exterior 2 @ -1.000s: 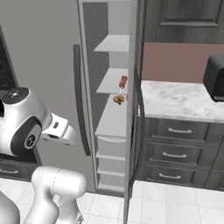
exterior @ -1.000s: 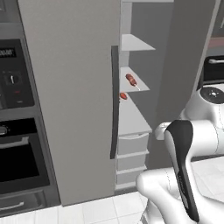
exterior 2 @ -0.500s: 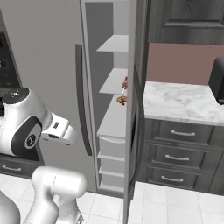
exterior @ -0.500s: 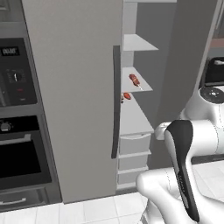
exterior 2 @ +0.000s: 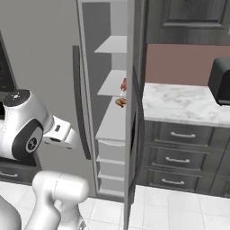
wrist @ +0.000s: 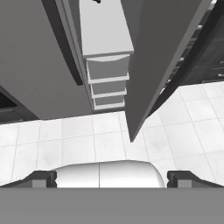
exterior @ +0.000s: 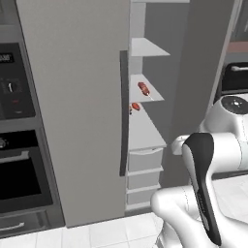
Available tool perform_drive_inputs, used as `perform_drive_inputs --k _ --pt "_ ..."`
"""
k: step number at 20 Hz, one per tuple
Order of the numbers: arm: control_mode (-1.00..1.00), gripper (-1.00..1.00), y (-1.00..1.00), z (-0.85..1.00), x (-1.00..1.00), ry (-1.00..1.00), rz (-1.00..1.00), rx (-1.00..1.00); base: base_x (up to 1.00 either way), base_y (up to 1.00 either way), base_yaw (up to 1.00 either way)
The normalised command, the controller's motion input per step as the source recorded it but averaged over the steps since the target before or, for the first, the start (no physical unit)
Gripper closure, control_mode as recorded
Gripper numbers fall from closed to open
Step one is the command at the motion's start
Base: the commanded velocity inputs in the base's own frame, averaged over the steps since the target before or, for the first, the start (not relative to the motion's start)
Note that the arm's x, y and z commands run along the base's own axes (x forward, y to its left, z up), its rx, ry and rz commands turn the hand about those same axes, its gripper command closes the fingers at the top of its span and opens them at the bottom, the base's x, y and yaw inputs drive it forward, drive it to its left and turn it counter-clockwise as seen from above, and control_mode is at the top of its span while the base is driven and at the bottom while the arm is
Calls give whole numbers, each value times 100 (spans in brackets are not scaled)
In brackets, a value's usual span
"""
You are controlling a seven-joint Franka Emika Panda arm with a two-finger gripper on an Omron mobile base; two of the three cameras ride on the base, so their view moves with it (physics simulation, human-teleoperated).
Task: Store the kebab skewer in the freezer for long-term storage. Close the freezer door after placing the cooked food.
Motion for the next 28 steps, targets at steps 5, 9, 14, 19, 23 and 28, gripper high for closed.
perform_drive_inputs --k 5,9,14,19,23,28 --pt "100 -100 0 0 0 0 0 0 3 -6 -18" --pt "100 -100 0 0 0 0 0 0 30 -5 -8" --pt "100 -100 0 0 0 0 0 0 39 -5 -4" --pt "100 -100 0 0 0 0 0 0 14 -12 -1" --pt "100 -100 0 0 0 0 0 0 0 -27 0" --pt "100 -100 0 0 0 0 0 0 0 -25 0"
